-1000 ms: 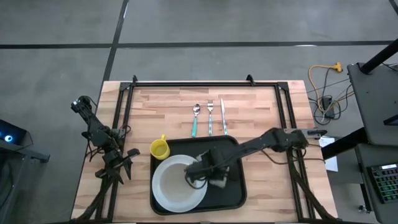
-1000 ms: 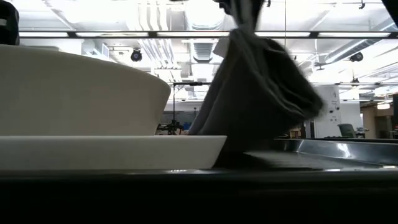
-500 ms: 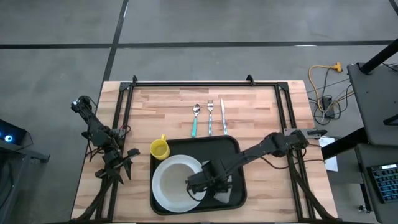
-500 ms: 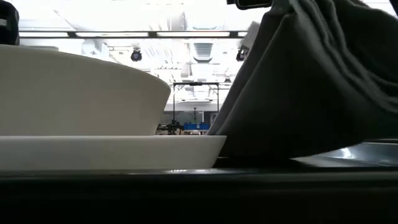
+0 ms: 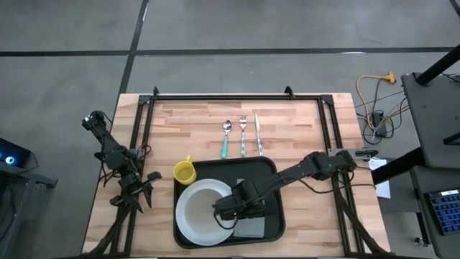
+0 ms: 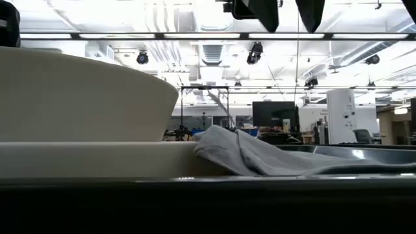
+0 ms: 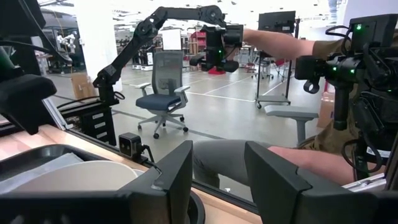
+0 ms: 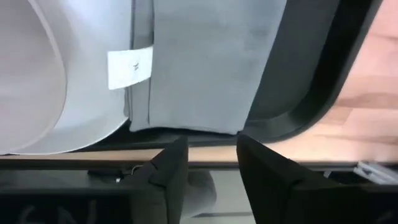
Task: Set up tray
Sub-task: Put the gray napkin on the black serving tray to the right of the white plate
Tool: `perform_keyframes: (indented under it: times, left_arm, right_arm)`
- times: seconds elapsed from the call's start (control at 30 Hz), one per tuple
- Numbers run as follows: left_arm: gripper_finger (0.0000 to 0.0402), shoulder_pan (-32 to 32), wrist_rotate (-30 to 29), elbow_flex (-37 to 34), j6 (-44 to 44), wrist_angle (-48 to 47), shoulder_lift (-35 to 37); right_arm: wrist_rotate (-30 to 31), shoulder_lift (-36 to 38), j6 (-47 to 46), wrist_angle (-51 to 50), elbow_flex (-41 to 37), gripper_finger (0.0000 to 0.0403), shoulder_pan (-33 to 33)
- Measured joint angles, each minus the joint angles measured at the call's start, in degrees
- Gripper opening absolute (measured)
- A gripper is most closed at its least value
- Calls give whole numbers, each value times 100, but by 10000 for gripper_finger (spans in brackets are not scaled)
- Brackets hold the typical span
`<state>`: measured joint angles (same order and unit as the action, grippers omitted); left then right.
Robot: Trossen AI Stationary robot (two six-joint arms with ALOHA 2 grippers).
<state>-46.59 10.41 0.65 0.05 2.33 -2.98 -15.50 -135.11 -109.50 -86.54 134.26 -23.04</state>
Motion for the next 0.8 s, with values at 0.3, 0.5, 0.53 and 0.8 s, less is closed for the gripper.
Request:
perform_keyframes:
  times: [0.3,0.5,0.53,0.8]
  left_arm:
    - [132,1,-1,-1,-1,0,0]
    - [132,1,-1,0,-2,0,0]
    - [132,2,-2,1,-2,0,0]
    - [132,0,0,0,-2,1,0]
  right_arm:
    - [686,2,375,343,-544,127,23]
    - [559,2,672,518,-1116,117,71]
    - [561,15,675,532,-1198,116,73]
    - [546,24,1182,1384,-1952,115,104]
